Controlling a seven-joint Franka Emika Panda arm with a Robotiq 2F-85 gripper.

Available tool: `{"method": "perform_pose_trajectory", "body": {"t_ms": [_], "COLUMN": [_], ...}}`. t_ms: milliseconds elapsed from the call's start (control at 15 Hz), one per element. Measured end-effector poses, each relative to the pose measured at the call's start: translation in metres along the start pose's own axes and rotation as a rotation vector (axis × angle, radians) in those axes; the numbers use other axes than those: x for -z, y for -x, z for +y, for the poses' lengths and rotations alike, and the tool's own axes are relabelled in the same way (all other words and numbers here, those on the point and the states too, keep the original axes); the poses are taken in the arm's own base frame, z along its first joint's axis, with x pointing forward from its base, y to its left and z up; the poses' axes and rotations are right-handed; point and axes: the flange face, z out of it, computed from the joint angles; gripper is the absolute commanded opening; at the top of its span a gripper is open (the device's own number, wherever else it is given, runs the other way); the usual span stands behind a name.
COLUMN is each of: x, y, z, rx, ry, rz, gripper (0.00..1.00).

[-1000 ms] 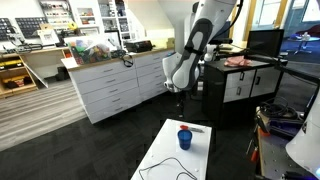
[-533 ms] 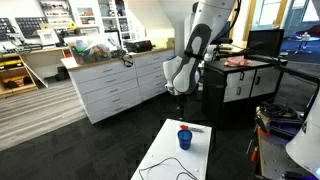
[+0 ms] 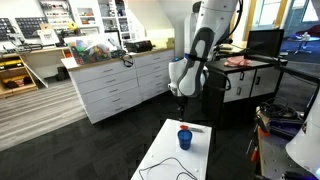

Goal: Get the marker from the table and put it in the blue cup

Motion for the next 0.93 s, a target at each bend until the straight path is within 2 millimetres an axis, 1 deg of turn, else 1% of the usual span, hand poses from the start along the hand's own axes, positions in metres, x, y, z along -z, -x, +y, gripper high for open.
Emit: {"method": "perform_pose_trajectory", "body": {"t_ms": [400,667,933], "x": [-0.016,-0.024,-0.040], "y": [0.024,0.031,0.037], "z": [-0.002,-0.003,-0.004], "rx": [-0.029,-0.031,-0.038], "ry": [-0.001,0.002,0.001], "rz": [0.020,0.025,0.019], "gripper": [1.00,1.00,1.00]}}
